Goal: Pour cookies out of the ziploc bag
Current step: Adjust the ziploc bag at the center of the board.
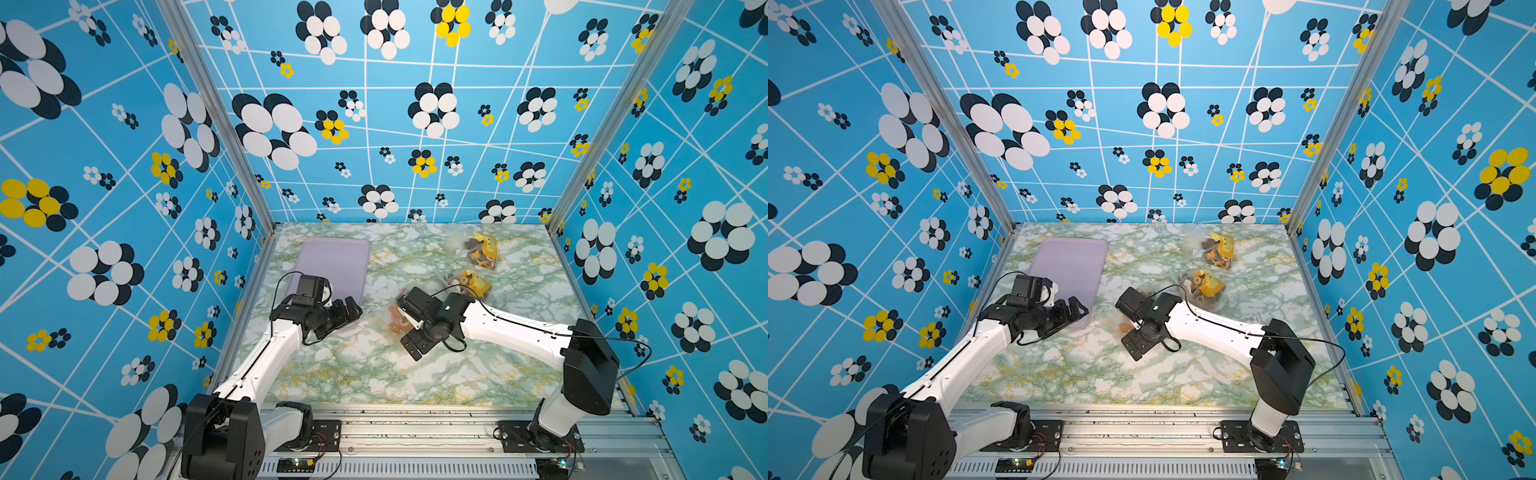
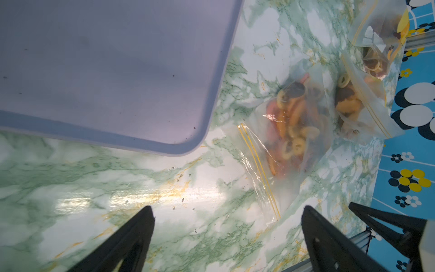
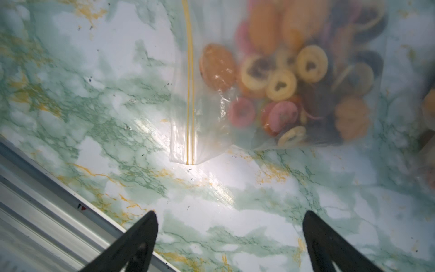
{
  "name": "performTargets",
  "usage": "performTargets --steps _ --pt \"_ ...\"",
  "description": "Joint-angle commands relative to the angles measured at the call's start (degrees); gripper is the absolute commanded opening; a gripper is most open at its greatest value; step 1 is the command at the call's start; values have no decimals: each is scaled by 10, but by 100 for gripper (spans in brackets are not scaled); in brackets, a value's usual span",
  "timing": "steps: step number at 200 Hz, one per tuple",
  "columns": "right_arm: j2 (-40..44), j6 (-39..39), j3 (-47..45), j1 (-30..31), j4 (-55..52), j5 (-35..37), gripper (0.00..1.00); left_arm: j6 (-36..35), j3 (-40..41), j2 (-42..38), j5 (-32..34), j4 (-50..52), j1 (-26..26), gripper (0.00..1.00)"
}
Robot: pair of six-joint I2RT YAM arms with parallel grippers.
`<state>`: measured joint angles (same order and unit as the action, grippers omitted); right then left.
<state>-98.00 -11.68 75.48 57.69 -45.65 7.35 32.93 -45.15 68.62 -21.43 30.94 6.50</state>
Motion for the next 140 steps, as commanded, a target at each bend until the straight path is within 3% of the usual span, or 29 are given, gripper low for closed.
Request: performTargets --steps 1,34,85,140 --pt "-46 29 44 17 3 27 83 -11 -13 8 -26 36 -45 100" --pt "-89 17 79 23 14 -6 70 -10 -3 12 -77 26 -99 100" --pt "-142 10 119 23 17 -54 51 -8 -5 22 -96 11 -109 99" --pt "-177 -4 129 23 15 -65 48 -6 -9 34 -103 4 -117 99"
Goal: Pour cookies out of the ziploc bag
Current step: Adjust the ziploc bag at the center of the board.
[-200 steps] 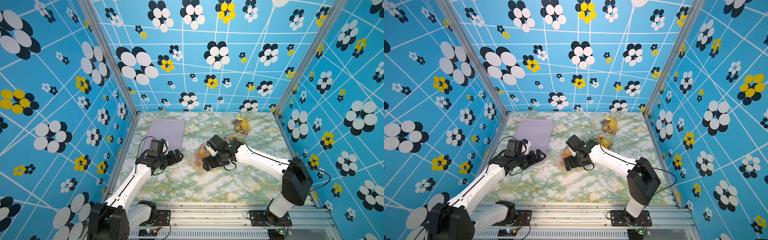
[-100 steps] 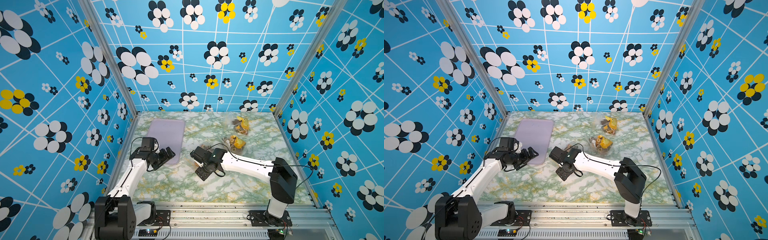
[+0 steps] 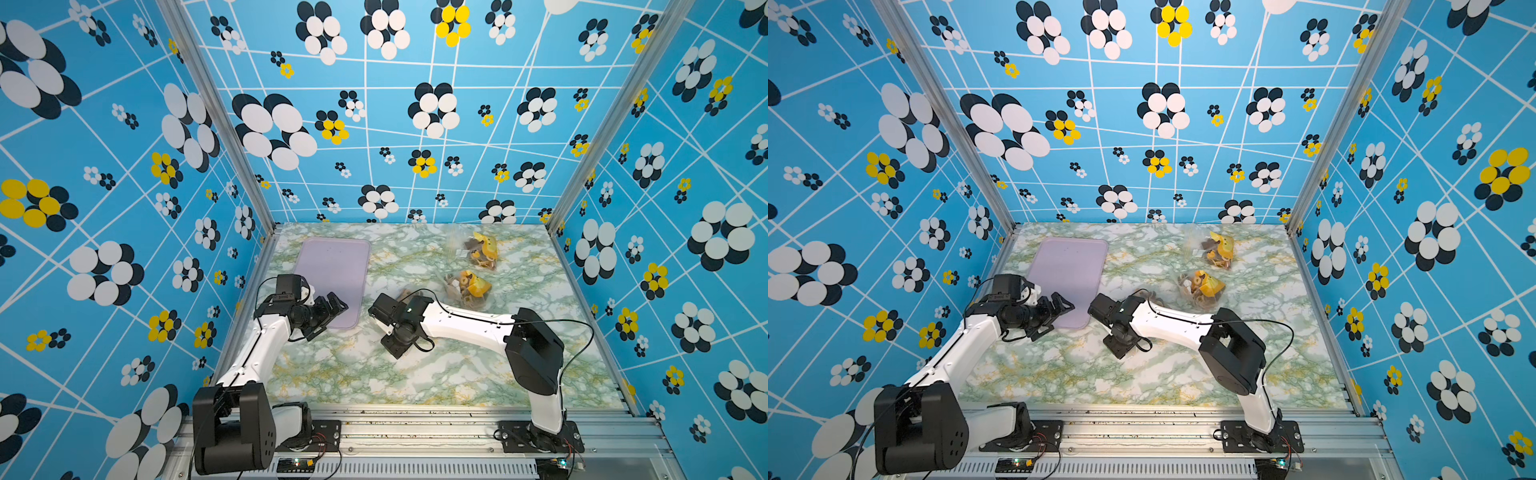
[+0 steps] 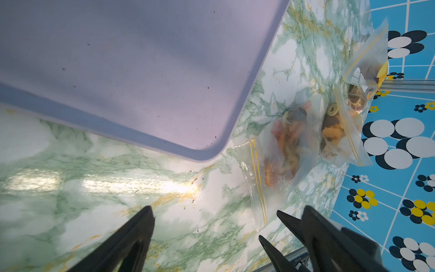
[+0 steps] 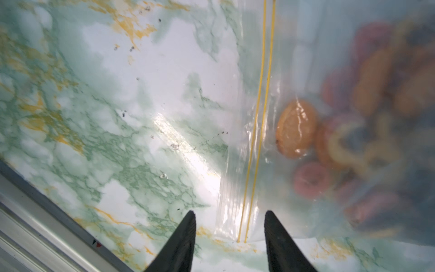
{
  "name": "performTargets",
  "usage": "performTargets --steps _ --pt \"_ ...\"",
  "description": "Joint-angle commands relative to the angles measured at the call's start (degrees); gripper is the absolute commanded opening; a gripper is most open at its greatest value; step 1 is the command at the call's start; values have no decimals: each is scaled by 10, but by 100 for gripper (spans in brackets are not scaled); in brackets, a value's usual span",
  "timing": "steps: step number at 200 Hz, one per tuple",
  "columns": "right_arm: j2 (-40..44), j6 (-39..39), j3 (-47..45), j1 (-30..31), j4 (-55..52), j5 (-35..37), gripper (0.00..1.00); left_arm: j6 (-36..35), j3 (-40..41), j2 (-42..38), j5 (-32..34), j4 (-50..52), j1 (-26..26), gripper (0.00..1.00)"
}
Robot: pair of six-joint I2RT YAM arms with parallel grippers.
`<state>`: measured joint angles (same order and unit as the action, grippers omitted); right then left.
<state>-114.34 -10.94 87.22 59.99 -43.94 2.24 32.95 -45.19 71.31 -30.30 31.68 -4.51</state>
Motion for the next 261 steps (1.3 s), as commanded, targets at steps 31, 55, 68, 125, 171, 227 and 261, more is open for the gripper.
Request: performTargets --steps 31,55,68,125,171,227,261 --pt "-24 -14 10 0 2 -18 47 -6 -7 8 -16 -6 -6 99" --pt "-29 -17 9 0 3 -13 47 -6 -5 9 -15 -6 -6 99" --pt "-34 -21 9 0 3 -2 47 -5 -3 8 -15 -7 -6 99" --pt "-54 -29 23 0 -1 27 36 -8 -5 7 -12 -1 -6 100" --pt "-34 -30 7 -1 11 24 25 -8 -3 5 -10 0 -6 99" --pt "-11 -36 -14 -3 20 27 0 -7 -2 4 -10 -2 -5 99" --pt "53 -70 -58 -40 54 -33 0 -2 -2 6 -2 -6 9 100"
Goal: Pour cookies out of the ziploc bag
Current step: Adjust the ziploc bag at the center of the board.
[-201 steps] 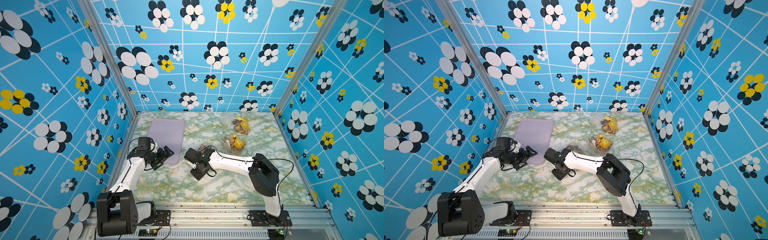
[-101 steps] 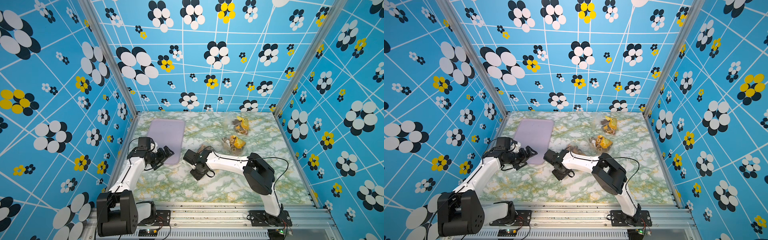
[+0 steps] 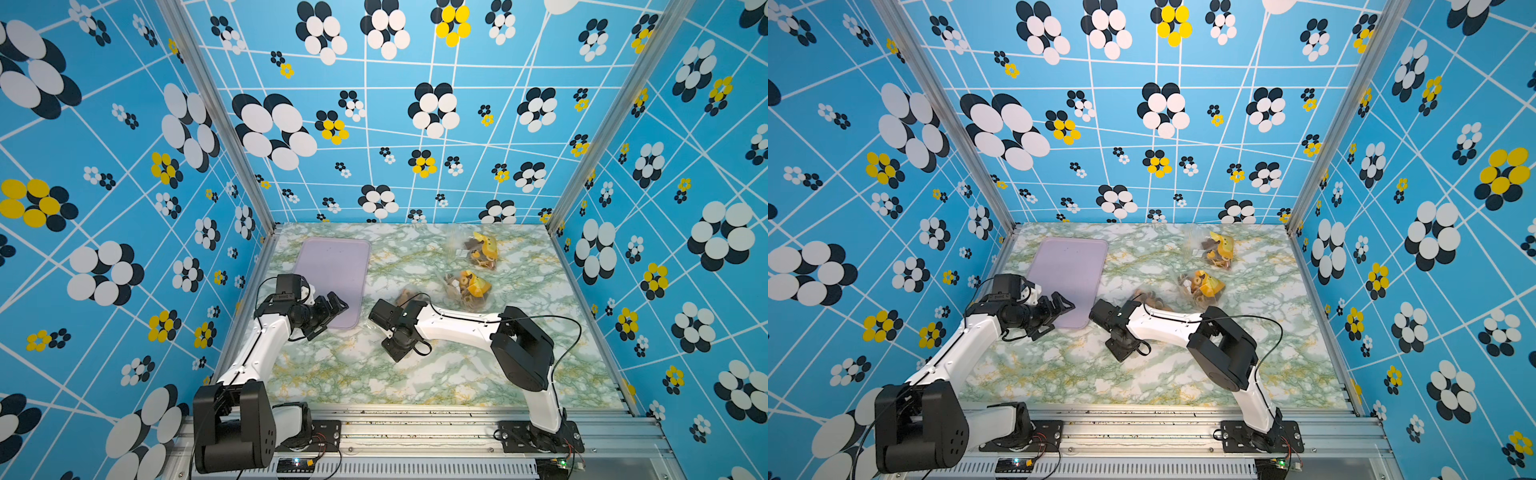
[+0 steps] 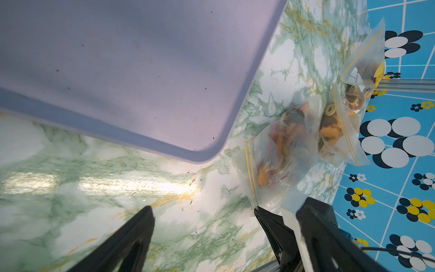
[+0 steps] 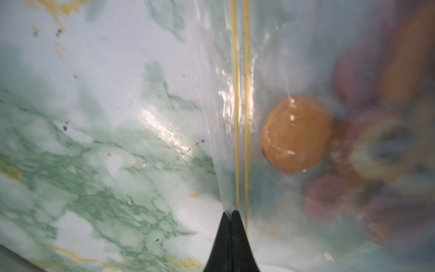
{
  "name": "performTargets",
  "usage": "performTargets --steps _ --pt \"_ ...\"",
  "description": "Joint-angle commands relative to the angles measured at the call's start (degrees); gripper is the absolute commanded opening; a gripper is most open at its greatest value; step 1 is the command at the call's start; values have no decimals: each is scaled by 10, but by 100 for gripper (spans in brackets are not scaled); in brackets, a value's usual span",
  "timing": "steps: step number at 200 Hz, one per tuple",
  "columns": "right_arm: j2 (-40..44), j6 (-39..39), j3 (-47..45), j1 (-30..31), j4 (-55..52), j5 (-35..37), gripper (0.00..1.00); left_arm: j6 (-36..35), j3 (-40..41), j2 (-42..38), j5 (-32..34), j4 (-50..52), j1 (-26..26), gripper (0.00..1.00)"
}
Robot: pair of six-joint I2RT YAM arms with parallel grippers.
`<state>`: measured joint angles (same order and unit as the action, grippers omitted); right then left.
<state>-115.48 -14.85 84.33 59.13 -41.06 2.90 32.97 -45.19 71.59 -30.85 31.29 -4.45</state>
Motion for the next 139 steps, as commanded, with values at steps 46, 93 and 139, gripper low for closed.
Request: performTargets --steps 46,93,139 --pt "162 -76 -72 -99 48 -106 0 14 -1 16 -7 -33 30 99" --pt "270 -154 -141 -180 94 -182 0 33 -31 62 -8 -63 83 99" --pt "357 -197 -160 -257 94 -188 0 41 -55 99 -7 -79 114 100"
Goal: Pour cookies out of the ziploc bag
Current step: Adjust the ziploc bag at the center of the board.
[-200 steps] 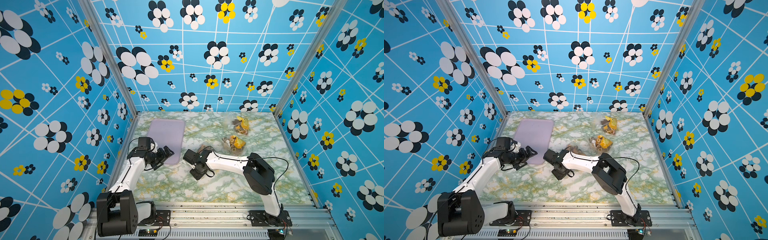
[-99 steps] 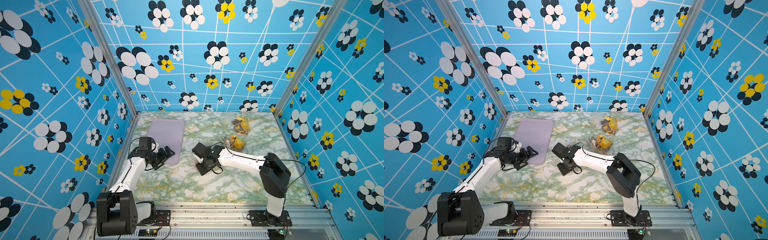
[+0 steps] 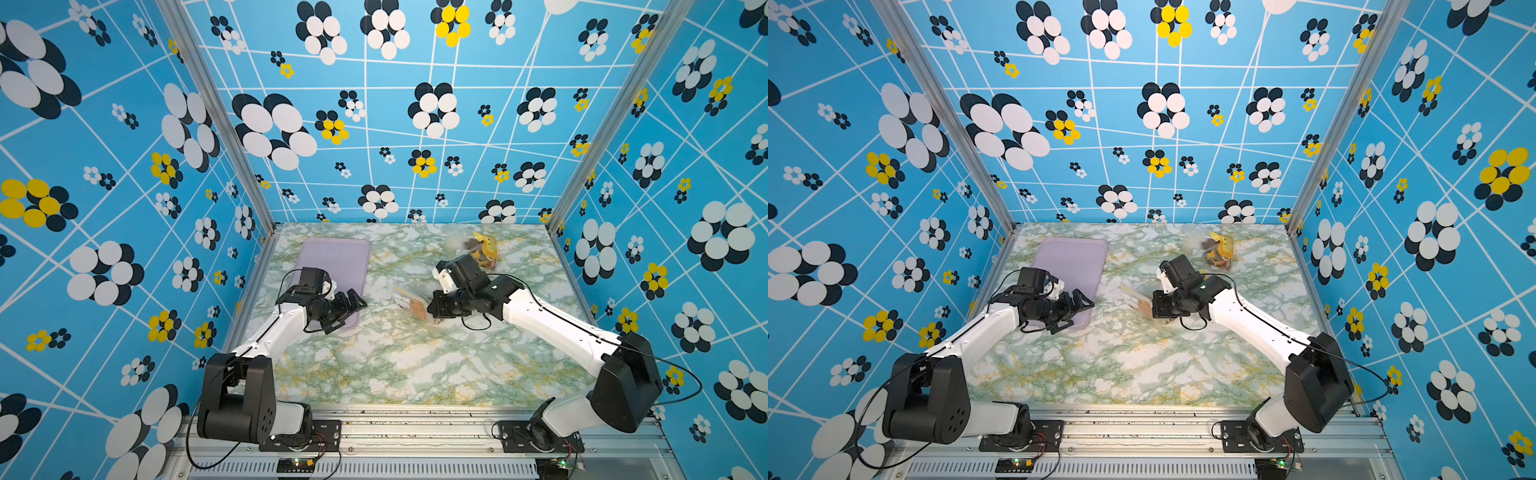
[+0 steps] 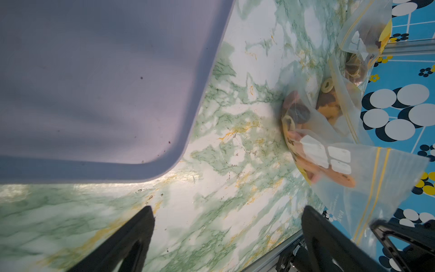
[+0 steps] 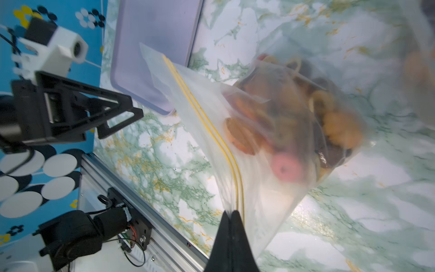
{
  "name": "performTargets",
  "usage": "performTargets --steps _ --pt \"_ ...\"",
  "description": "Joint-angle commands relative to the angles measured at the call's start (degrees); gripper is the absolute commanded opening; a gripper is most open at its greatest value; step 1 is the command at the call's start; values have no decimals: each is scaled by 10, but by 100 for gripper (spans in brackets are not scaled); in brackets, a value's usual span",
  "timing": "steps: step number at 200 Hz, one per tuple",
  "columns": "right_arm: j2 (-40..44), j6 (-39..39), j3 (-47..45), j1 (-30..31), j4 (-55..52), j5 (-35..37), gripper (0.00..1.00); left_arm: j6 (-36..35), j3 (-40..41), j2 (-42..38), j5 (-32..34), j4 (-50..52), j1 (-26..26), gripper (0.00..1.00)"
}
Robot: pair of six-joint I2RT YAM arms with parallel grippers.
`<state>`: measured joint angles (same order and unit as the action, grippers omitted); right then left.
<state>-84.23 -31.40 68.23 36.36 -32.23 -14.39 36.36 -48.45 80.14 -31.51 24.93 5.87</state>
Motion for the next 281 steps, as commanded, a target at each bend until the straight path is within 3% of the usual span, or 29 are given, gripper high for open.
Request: performTargets --steps 1,68,120,168,217,247,281 --pt "47 -31 2 -33 1 -14 0 7 -23 13 0 -16 10 99" --pt "128 3 36 -127 -127 35 0 17 -39 41 4 -34 38 100" --pt "149 47 80 -147 -192 62 0 4 -66 57 23 -16 52 100" --pt "140 29 -12 -145 -129 16 0 -18 -79 69 60 8 52 99" --pt "120 -3 -79 -110 -51 -36 0 -80 -126 97 166 72 56 100" --pt "125 1 -78 -110 -49 -52 31 -96 -153 134 225 86 66 97" --pt "133 12 -61 -110 -77 -64 56 -110 -184 198 263 107 91 91"
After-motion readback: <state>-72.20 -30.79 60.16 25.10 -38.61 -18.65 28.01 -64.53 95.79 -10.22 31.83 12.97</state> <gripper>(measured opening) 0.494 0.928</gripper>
